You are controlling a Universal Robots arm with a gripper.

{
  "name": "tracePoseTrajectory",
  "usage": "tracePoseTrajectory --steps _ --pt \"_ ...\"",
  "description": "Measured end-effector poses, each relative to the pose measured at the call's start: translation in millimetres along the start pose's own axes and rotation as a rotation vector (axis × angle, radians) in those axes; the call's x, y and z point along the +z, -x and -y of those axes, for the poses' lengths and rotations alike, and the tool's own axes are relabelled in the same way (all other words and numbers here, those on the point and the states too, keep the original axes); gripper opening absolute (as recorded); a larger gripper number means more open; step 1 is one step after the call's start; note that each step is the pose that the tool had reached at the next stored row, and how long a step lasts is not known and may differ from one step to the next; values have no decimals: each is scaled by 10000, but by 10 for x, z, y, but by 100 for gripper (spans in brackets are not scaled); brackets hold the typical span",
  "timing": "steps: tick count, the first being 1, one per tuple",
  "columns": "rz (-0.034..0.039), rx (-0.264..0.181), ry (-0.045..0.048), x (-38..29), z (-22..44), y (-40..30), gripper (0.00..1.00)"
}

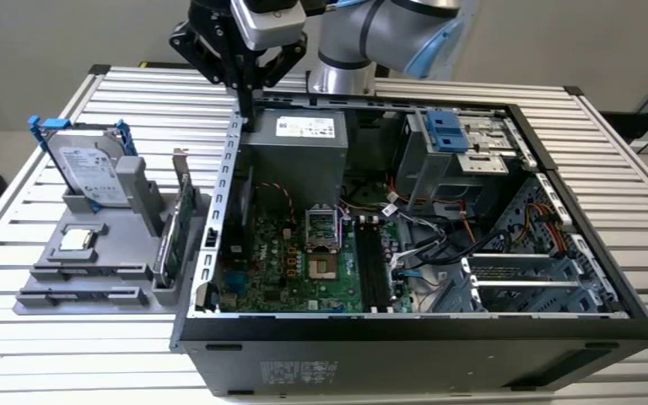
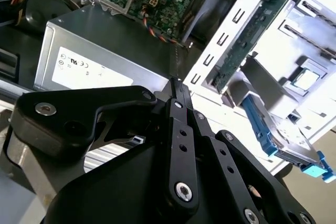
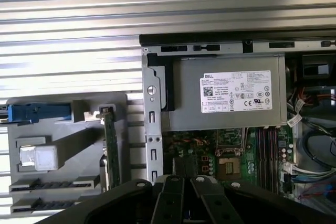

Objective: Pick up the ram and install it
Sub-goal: 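Reach for the ram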

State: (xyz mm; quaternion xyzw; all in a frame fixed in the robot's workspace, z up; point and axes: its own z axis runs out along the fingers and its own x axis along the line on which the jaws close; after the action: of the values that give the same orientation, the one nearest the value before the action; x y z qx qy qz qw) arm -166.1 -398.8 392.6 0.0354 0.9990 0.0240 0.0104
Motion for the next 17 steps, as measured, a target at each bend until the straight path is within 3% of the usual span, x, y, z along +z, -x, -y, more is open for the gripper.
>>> tracePoseTrajectory --steps 17 --pt "0 0 0 -2 7 -98 0"
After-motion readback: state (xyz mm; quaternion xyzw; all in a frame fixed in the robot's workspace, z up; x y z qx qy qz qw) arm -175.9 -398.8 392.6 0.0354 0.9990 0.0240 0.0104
